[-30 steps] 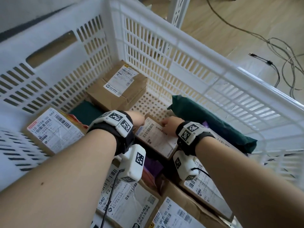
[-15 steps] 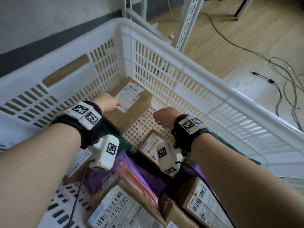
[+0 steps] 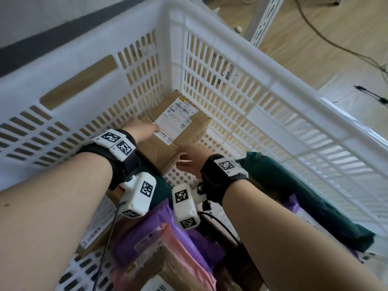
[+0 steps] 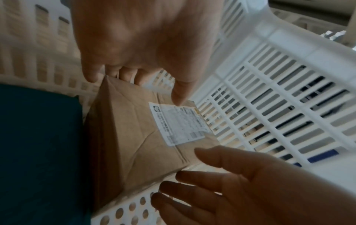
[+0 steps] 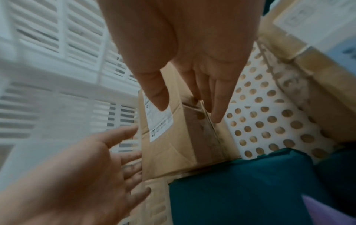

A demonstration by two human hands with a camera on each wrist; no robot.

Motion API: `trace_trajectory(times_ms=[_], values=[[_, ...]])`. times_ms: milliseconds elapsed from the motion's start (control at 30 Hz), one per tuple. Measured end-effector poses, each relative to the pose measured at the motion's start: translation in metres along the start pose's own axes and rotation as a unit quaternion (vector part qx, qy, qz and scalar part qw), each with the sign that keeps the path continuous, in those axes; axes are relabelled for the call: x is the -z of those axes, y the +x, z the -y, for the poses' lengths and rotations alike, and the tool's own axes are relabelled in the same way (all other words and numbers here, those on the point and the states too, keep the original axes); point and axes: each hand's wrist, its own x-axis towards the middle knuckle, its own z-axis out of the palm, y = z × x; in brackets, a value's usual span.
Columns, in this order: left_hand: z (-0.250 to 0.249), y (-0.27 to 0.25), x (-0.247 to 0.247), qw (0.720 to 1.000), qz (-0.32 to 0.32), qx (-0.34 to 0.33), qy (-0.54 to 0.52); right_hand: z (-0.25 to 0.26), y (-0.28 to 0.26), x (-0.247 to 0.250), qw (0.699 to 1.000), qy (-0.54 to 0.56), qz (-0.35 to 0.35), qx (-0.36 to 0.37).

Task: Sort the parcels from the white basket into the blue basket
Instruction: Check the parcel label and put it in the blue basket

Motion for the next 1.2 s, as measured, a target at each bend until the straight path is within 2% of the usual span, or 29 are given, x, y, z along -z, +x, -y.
trace_trajectory(times_ms=[100,233,433,667,933,1100,1200], values=[[0.007,0.003,0.003,1.000,0.004,0.010,-0.011,0.006,-0.004,0.005,1.000,0.021,-0.023,0.003],[0.008,-0.006,0.018,0.999,-0.039,0.005,-0.027,0.011,-0.019,0.011,0.998,0.041,-0.051,0.012],[0.002,-0.049,0.045,0.993,-0.020,-0.024,-0.110,0.023,-0.070,0.017,0.986,0.153,0.006,0.061],[-0.015,-0.141,0.087,0.964,0.039,-0.087,-0.246,0.029,-0.175,0.019,0.982,0.099,0.000,0.161],[-0.019,-0.258,0.102,0.926,0.114,-0.175,-0.315,0.007,-0.295,0.047,0.950,0.100,-0.004,0.296],[-0.016,-0.307,0.094,0.893,0.180,-0.211,-0.353,-0.016,-0.336,0.066,0.941,0.076,0.015,0.329],[-0.015,-0.327,0.086,0.881,0.193,-0.225,-0.368,-0.027,-0.348,0.078,0.925,0.050,0.035,0.375]])
